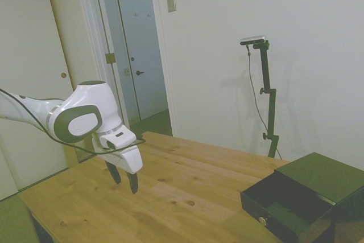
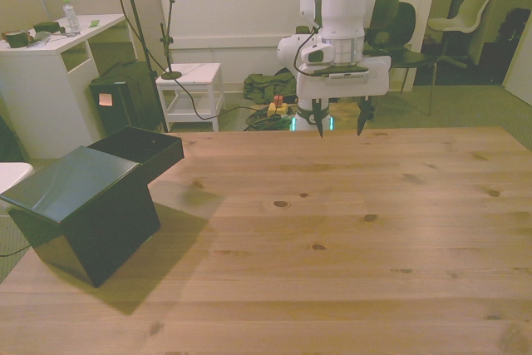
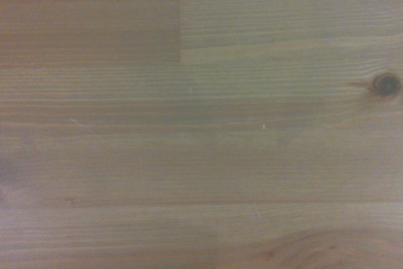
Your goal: Close the top drawer
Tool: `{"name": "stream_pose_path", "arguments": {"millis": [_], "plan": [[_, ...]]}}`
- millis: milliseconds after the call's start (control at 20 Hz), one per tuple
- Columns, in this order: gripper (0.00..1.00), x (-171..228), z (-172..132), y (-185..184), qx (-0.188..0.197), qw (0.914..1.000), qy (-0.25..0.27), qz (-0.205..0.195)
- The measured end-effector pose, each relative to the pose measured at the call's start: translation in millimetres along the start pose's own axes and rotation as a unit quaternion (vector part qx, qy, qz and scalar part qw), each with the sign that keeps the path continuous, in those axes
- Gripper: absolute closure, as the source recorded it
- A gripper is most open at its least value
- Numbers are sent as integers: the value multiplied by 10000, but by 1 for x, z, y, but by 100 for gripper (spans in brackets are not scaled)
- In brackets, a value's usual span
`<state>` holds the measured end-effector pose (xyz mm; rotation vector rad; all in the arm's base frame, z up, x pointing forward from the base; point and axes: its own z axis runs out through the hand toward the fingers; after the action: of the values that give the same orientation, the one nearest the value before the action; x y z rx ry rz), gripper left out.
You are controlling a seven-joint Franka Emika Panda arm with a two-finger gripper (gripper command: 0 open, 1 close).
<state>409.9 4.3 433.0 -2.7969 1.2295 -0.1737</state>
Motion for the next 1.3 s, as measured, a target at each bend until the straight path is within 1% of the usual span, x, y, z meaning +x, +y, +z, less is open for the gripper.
{"name": "stream_pose_path", "arguments": {"millis": [100,150,250,350,550,750,1000,1300], "plan": [[0,0,1,0,-34,10000,11,-28],[0,3,0,2,-21,10000,12,33],[0,18,-3,12,33,9996,38,284],[0,42,-5,30,64,9976,64,693],[0,92,-4,70,54,9890,126,1475],[0,134,-1,110,32,9792,201,2017],[0,190,-7,154,12,9659,340,2565],[0,249,-12,193,-68,9545,490,2941]]}}
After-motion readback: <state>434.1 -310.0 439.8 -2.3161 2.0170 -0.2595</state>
